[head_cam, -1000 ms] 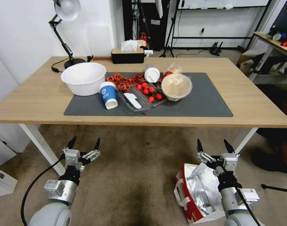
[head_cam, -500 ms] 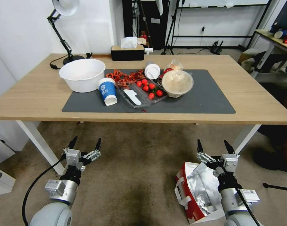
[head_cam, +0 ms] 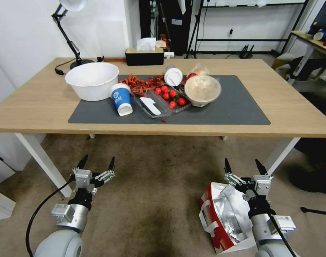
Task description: Pick up the food delivery bag from the floor and place it on the table.
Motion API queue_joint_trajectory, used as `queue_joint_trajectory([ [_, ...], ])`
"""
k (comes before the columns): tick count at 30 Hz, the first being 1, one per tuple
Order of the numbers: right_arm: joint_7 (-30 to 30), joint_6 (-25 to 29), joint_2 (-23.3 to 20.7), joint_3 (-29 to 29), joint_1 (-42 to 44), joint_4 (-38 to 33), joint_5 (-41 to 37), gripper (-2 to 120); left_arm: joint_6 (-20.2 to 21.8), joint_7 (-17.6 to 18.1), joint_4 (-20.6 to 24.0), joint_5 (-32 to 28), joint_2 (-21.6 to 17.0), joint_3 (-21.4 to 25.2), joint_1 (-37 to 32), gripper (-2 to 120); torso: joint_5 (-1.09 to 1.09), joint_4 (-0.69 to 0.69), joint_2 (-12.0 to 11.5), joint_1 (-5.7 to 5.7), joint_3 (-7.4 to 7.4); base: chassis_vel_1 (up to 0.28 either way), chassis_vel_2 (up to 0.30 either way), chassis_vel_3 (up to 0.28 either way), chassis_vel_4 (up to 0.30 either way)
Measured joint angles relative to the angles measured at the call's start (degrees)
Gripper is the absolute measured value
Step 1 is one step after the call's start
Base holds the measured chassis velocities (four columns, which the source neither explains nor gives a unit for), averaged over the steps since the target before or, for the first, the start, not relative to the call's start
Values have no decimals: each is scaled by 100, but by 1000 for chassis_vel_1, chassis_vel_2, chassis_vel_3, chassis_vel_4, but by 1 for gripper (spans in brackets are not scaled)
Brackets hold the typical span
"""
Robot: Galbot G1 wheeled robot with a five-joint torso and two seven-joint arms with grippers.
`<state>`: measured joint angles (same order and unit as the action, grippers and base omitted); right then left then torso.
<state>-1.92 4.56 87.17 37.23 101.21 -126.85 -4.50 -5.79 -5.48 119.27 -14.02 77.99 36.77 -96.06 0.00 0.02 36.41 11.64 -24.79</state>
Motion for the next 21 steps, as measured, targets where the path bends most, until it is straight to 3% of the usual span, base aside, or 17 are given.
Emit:
queue_joint_trajectory([
  [21, -27, -9, -39, -3, -6, -17, -9, 100, -27, -30, -2, 0, -73, -99, 7, 100, 0, 0, -511, -196, 312, 0, 0, 0, 0],
])
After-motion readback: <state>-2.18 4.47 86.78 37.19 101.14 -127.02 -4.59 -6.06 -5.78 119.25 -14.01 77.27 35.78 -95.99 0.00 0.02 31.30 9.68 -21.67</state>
